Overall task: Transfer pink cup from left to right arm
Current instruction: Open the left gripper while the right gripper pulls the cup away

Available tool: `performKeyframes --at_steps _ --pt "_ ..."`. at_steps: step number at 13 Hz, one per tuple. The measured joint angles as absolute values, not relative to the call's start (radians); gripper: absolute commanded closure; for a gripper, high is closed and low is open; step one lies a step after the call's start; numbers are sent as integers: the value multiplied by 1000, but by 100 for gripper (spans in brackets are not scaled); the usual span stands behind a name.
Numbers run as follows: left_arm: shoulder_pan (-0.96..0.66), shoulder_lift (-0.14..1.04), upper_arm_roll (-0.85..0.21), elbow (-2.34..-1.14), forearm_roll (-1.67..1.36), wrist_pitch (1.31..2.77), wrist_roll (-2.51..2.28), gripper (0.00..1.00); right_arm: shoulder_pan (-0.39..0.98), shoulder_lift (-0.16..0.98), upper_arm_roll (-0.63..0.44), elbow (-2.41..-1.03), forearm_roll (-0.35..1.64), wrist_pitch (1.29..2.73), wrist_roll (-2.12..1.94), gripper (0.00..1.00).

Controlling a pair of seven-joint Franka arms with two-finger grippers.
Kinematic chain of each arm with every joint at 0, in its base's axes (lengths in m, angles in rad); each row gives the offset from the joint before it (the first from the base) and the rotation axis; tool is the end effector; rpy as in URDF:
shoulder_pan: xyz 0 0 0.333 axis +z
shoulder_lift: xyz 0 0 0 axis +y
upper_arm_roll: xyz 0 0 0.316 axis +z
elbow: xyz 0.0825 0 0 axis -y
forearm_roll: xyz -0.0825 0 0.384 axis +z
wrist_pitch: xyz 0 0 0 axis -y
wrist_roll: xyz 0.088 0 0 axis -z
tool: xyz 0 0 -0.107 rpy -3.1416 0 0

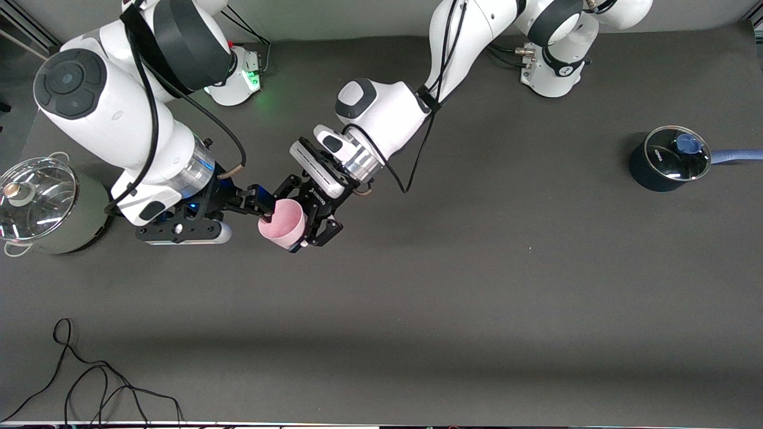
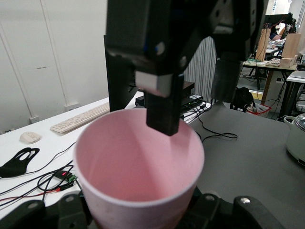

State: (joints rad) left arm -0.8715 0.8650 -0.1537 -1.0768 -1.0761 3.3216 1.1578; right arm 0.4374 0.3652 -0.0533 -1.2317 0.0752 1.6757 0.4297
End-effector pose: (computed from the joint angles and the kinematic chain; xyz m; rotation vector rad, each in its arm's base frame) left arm 0.5273 -0.5879 0.4203 1.9995 -0.9100 1.4948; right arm 0.6177 0.2650 0.5718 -3.0569 0.0707 -0.0772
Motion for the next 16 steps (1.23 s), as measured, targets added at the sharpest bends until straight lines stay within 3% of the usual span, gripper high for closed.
performKeyframes --at_steps 1,2,5,7,14,15,16 --pt "-872 865 -154 -1077 -1076 3325 1157 100 437 372 -54 -1232 76 1689 430 3" --pt "-873 865 -154 -1077 -1076 3328 1157 100 436 378 -55 -1232 76 1694 431 20" --pt "-882 865 -154 -1078 -1076 3371 1155 100 435 380 -55 -1232 81 1700 434 82" --pt "-896 870 -155 -1080 -1076 3410 1154 100 438 379 -51 -1230 102 1701 435 100" --pt "-909 874 -154 -1078 -1075 3426 1143 100 440 373 -43 -1229 134 1703 438 100" --pt "-909 874 -154 -1078 -1075 3426 1143 9 440 373 -43 -1229 134 1703 438 100" --pt "-909 874 -154 -1078 -1075 3426 1142 0 440 372 -43 -1229 137 1703 438 100"
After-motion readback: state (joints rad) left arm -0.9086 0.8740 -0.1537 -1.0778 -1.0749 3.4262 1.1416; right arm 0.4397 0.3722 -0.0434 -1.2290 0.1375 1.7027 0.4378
